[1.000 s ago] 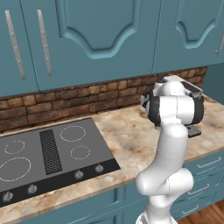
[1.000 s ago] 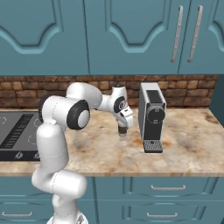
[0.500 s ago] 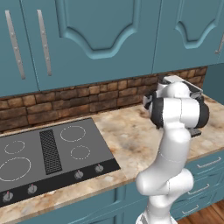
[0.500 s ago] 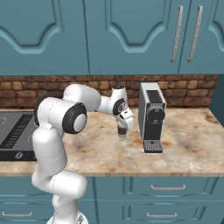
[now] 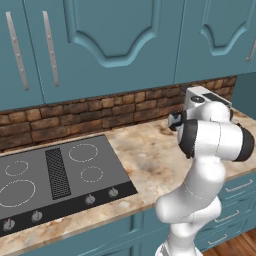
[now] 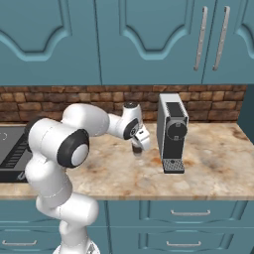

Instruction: Move the drinks to the dining counter.

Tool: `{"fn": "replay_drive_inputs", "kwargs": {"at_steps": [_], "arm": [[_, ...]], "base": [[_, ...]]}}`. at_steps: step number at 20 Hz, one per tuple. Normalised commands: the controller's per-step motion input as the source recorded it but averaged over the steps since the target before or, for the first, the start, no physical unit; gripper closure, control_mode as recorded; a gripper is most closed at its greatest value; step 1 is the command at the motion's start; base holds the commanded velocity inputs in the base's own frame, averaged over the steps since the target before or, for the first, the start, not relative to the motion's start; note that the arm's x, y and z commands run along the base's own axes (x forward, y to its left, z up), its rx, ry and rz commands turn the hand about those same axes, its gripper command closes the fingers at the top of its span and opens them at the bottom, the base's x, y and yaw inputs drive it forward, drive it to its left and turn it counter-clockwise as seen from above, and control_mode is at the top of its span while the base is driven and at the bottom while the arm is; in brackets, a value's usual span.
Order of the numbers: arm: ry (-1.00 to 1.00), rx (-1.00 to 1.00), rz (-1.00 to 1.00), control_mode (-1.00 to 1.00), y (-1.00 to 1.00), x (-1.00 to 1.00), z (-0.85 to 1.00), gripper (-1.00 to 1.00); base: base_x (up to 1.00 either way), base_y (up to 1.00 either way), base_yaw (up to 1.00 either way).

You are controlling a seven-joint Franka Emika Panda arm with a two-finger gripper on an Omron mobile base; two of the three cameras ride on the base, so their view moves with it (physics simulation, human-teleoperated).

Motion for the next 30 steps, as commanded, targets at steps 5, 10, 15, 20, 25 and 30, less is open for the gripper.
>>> {"fn": "replay_drive_inputs", "kwargs": {"at_steps": [5,10,15,20,25,30], "arm": [[-0.05,0.00,0.04,-1.00,0.00,-0.33,0.28,1.00],[-0.01,0.00,0.05,-1.00,0.01,-0.37,0.49,1.00],[0.00,0.00,0.06,-1.00,0.04,-0.40,0.43,1.00],[0.00,0.00,0.04,-1.00,0.08,-0.52,0.31,1.00],[-0.01,0.00,0.07,-1.00,0.12,-0.50,0.33,1.00],[0.00,0.00,0.16,-1.00,0.20,-0.31,0.37,1.00]], "base": [[0.00,0.00,0.00],[0.00,0.00,0.00],[0.00,0.00,0.00],[0.00,0.00,0.00],[0.00,0.00,0.00],[0.00,0.00,0.00]]}}
